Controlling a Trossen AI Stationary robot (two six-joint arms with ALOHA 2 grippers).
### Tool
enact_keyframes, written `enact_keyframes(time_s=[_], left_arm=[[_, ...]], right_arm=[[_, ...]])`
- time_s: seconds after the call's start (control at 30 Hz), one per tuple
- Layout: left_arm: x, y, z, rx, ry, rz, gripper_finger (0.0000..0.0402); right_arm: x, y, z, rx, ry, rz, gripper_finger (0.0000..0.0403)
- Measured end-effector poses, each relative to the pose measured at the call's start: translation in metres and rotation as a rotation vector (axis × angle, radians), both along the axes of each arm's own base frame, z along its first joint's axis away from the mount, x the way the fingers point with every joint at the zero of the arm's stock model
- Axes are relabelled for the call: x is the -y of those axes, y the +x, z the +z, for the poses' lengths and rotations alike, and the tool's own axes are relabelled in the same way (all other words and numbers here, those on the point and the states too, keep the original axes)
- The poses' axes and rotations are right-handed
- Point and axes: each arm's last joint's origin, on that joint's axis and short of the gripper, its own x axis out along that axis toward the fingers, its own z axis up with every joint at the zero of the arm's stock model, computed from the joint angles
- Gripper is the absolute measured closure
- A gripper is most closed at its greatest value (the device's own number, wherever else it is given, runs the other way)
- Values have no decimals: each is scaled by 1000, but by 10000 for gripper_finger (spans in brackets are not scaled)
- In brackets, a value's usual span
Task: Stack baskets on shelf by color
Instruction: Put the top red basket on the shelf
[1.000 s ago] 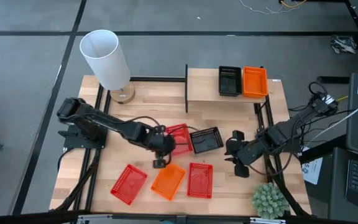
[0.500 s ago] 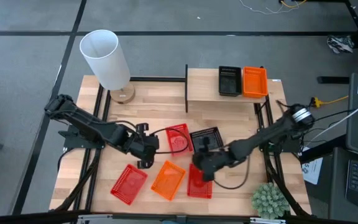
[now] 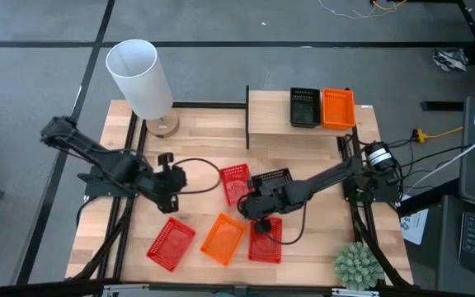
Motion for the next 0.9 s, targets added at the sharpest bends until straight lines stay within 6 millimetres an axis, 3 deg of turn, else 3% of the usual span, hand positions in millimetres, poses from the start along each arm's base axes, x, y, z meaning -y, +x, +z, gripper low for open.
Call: enact_keyframes(time_s=[0.17, 0.43, 0.5, 0.6, 0.77, 0.9], left_arm=[[-11, -23, -30, 186, 4, -7, 360], [-27, -34, -68, 553, -3, -164, 360], [-30, -35, -74, 617, -16, -165, 360], [-34, -37, -84, 654, -44, -148, 360], [-35, -36, -85, 652, -47, -138, 360], [-35, -36, -85, 652, -47, -139, 360]], right_arm=[[9, 4, -8, -8, -39, -41, 297], [23, 12, -31, -92, 3, -58, 300], [23, 12, -33, -92, 12, -75, 317], [23, 12, -33, -89, 10, -71, 374], [12, 4, -12, -51, -57, -51, 399], [1, -10, 26, -33, -138, -62, 401]])
